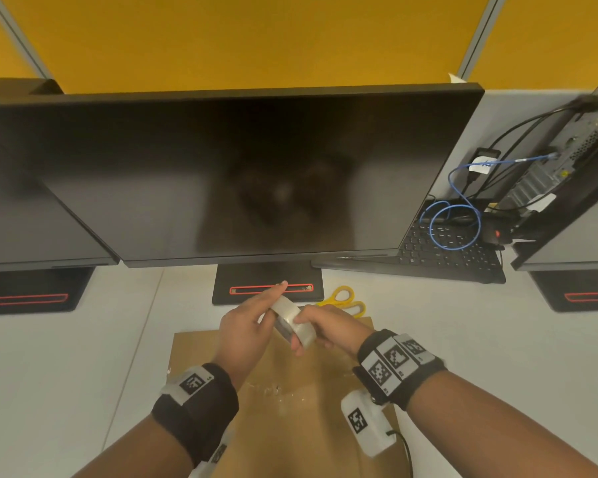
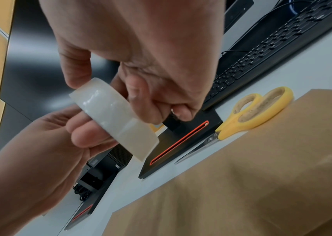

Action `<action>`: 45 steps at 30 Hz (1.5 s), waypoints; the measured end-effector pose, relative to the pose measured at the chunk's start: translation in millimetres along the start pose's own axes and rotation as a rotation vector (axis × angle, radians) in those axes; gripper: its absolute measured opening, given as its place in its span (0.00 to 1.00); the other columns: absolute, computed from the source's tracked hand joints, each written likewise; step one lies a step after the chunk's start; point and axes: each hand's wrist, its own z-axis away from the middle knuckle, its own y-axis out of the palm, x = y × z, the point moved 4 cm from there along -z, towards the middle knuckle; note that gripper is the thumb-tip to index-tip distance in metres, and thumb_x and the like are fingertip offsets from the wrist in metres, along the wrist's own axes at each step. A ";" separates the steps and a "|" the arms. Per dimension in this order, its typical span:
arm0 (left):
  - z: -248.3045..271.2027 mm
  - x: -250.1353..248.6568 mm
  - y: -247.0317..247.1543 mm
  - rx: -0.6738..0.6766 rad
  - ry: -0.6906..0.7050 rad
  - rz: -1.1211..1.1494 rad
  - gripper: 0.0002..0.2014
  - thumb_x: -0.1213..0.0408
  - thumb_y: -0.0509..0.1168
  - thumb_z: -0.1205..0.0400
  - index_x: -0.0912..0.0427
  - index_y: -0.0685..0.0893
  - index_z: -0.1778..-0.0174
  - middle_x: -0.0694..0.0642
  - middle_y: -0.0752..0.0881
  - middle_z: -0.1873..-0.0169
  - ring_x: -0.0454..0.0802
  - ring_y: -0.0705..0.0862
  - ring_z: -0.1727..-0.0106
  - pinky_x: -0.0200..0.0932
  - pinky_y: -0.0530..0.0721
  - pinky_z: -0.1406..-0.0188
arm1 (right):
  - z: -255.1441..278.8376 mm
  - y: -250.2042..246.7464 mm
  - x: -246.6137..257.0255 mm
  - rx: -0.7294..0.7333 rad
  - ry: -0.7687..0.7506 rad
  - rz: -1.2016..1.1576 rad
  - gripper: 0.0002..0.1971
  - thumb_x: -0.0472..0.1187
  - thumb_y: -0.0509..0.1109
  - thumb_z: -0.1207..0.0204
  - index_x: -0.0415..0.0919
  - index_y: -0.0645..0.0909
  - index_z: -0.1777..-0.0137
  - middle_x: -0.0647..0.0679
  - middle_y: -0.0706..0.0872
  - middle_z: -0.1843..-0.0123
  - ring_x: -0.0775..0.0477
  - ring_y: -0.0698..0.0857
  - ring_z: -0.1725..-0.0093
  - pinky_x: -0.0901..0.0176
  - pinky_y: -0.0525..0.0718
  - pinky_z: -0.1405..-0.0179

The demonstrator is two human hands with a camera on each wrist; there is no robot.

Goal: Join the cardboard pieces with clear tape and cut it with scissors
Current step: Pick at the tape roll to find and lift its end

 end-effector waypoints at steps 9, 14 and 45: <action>1.1 8.2 7.5 0.061 -0.074 -0.020 0.28 0.64 0.65 0.17 0.37 0.67 0.24 0.33 0.73 0.37 0.32 0.71 0.35 0.39 0.72 0.30 | -1.3 0.0 -2.4 -0.041 -0.064 0.003 0.22 0.38 0.58 0.26 0.52 0.82 0.79 0.56 0.83 0.72 0.65 0.78 0.73 0.71 0.70 0.66; -2.1 18.4 4.5 0.027 -0.198 0.079 0.16 0.63 0.62 0.16 0.45 0.81 0.34 0.43 0.86 0.45 0.37 0.83 0.48 0.28 0.75 0.48 | 2.6 -3.9 -7.1 -0.039 -0.077 -0.018 0.29 0.27 0.56 0.23 0.53 0.82 0.80 0.62 0.80 0.77 0.67 0.74 0.75 0.73 0.68 0.70; 5.6 12.4 1.3 -0.013 -0.002 -0.080 0.17 0.65 0.64 0.18 0.45 0.83 0.35 0.39 0.83 0.47 0.37 0.80 0.46 0.38 0.80 0.43 | -1.8 -0.1 -21.0 0.024 -0.054 0.011 0.21 0.56 0.56 0.31 0.43 0.86 0.65 0.46 0.87 0.60 0.52 0.70 0.71 0.56 0.72 0.54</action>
